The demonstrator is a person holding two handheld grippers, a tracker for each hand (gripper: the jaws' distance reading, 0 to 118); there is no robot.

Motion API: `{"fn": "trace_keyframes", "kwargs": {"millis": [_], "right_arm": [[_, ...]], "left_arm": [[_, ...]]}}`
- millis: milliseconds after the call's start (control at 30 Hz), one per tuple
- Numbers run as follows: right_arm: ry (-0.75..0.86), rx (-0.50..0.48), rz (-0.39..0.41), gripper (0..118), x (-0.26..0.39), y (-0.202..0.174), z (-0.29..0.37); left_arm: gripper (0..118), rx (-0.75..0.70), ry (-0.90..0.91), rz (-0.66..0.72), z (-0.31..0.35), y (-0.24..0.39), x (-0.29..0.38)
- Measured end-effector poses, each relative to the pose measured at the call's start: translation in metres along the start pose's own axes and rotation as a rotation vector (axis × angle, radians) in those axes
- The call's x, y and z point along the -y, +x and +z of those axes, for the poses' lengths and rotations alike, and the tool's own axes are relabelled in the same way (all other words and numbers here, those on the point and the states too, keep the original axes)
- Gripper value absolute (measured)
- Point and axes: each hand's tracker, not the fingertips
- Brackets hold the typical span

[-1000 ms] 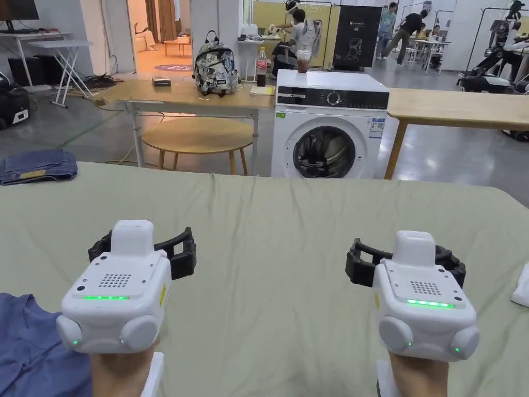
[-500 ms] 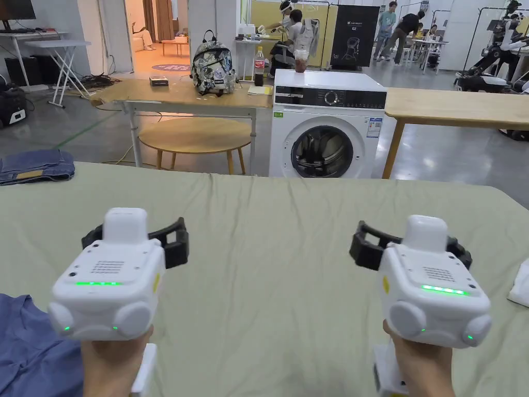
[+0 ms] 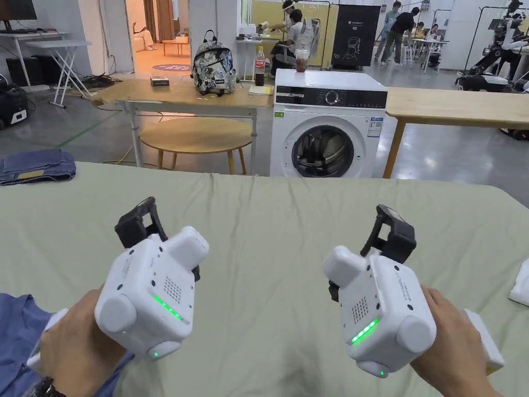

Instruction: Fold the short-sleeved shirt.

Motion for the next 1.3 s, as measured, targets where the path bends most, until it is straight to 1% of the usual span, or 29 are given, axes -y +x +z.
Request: {"fn": "trace_keyframes", "kwargs": {"millis": [33,67,100,133,200,267,300,333,367,433,533,600,733,867,967,1000,1033,1067,1100,1133,1167,1200,1233,1300], "right_arm": [[-0.035,-0.008,-0.099,118,-0.001,0.004,-0.001],[-0.078,-0.021,-0.219,118,-0.002,0.009,-0.002],[-0.126,-0.042,-0.371,118,-0.002,0.015,-0.004],[-0.152,-0.056,-0.479,118,-0.002,0.023,-0.001],[-0.213,-0.078,-0.767,118,0.003,0.035,-0.001],[-0.245,-0.088,-0.95,118,0.013,0.034,-0.01],[-0.245,-0.086,-1.019,118,0.016,0.035,-0.01],[-0.248,-0.08,-1.052,118,0.017,0.035,-0.009],[-0.249,-0.073,-1.072,118,0.017,0.035,-0.008],[-0.248,-0.057,-1.067,118,0.018,0.028,-0.011],[-0.228,-0.067,-1.068,118,0.019,0.025,-0.01],[-0.215,-0.069,-1.067,118,0.02,0.025,-0.011],[-0.218,-0.058,-1.059,118,0.019,0.026,-0.01],[-0.22,-0.054,-1.03,118,0.018,0.025,-0.009],[-0.221,-0.057,-1.019,118,0.017,0.024,-0.007],[-0.22,-0.053,-1.017,115,0.016,0.023,-0.007],[-0.217,-0.046,-1.014,99,0.016,0.022,-0.006],[-0.219,-0.032,-1.008,80,0.014,0.022,-0.005],[-0.223,-0.025,-1.004,60,0.014,0.022,-0.005],[-0.226,-0.018,-1.005,35,0.014,0.022,-0.005],[-0.23,-0.012,-1.01,22,0.014,0.023,-0.005],[-0.228,-0.015,-1.015,12,0.015,0.023,-0.004],[-0.229,-0.013,-1.016,0,0.015,0.023,-0.004],[-0.227,-0.014,-1.011,0,0.015,0.023,-0.003]], "left_arm": [[93,0.019,-0.021,0.119,-0.002,-0.008,0.001],[93,0.034,-0.034,0.252,-0.002,-0.015,0.003],[93,0.051,-0.041,0.392,-0.001,-0.022,0.006],[93,0.062,-0.042,0.493,0.0,-0.025,0.009],[93,0.064,-0.04,0.716,0.0,-0.035,0.016],[93,0.069,-0.035,0.864,0.002,-0.04,0.022],[93,0.064,-0.033,0.921,-0.008,-0.039,0.031],[93,0.058,-0.028,0.948,-0.009,-0.039,0.033],[93,0.065,-0.018,0.973,-0.009,-0.04,0.034],[93,0.055,-0.014,0.971,-0.005,-0.035,0.032],[93,0.059,-0.009,0.954,-0.006,-0.032,0.031],[93,0.04,-0.018,0.904,-0.002,-0.028,0.026],[92,0.053,0.009,0.82,-0.003,-0.025,0.024],[92,0.059,0.039,0.729,0.003,-0.021,0.013],[92,0.068,0.034,0.689,0.004,-0.019,0.005],[92,0.066,0.043,0.679,0.006,-0.018,0.003],[92,0.057,0.045,0.667,0.006,-0.017,0.001],[89,0.052,0.052,0.662,0.008,-0.015,-0.001],[78,0.044,0.063,0.662,0.01,-0.017,-0.002],[55,0.036,0.066,0.666,0.011,-0.016,-0.004],[32,0.032,0.065,0.664,0.011,-0.016,-0.005],[14,0.024,0.062,0.666,0.011,-0.016,-0.006],[7,0.026,0.051,0.683,0.011,-0.018,-0.006],[0,0.076,0.002,0.748,0.008,-0.021,-0.005]]}}
